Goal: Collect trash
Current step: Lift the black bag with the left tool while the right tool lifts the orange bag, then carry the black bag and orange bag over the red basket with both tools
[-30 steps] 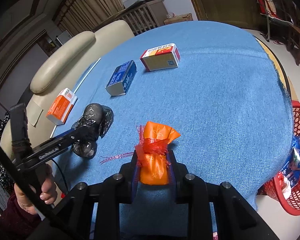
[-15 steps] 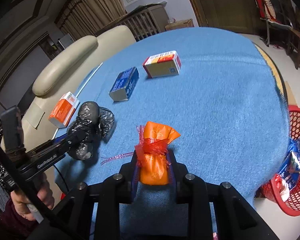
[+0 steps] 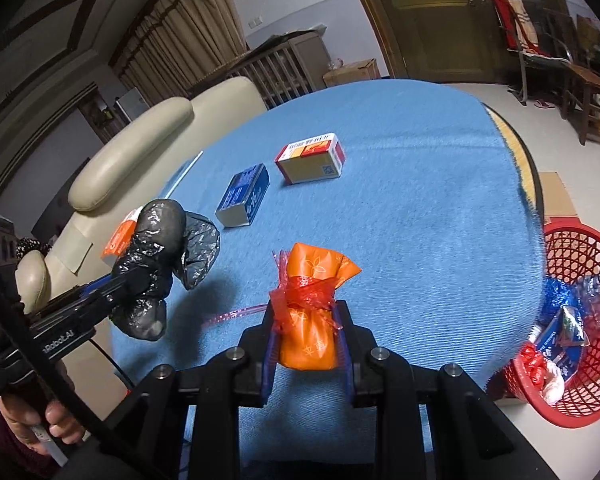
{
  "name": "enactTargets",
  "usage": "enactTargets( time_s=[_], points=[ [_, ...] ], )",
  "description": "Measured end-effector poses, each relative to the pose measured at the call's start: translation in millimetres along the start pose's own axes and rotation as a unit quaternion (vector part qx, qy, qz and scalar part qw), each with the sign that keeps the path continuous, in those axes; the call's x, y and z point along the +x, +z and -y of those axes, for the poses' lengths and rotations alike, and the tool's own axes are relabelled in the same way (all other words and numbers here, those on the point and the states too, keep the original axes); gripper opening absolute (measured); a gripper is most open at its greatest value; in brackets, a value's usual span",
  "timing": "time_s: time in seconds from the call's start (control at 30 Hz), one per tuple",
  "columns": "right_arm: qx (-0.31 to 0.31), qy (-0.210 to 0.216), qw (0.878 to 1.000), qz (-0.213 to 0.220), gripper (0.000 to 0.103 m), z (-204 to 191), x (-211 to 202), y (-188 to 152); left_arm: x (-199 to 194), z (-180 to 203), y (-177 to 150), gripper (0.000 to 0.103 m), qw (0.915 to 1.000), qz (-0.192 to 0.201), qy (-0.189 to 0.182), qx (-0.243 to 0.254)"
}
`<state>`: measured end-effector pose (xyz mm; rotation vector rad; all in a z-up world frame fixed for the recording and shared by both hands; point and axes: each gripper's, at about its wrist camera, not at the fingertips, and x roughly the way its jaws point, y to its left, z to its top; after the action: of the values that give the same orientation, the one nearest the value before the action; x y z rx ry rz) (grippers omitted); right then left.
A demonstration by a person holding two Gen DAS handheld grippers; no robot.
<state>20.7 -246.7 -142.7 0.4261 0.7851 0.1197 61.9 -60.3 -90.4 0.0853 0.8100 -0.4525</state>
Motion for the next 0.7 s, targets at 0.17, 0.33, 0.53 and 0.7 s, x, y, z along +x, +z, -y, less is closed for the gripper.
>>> enactTargets(
  time_s=[0.17,0.33,0.53,0.7],
  points=[
    [0.009,-0.001,1.0,0.017,0.027,9,-14,0,-10,15,3,0.035,0.9999,0.006,-0.009,0.012],
    [0.018,-0.002,0.999,0.028,0.027,17,-25,-2,-18,26,2,0.035,0.9996,0.01,-0.014,0.022],
    [0.029,-0.002,0.999,0.043,0.027,26,-40,-2,-22,40,6,0.035,0.999,0.014,-0.016,0.038],
    [0.035,-0.004,0.998,0.054,0.027,33,-55,-4,-26,51,8,0.035,0.9984,0.023,-0.016,0.048]
  ],
)
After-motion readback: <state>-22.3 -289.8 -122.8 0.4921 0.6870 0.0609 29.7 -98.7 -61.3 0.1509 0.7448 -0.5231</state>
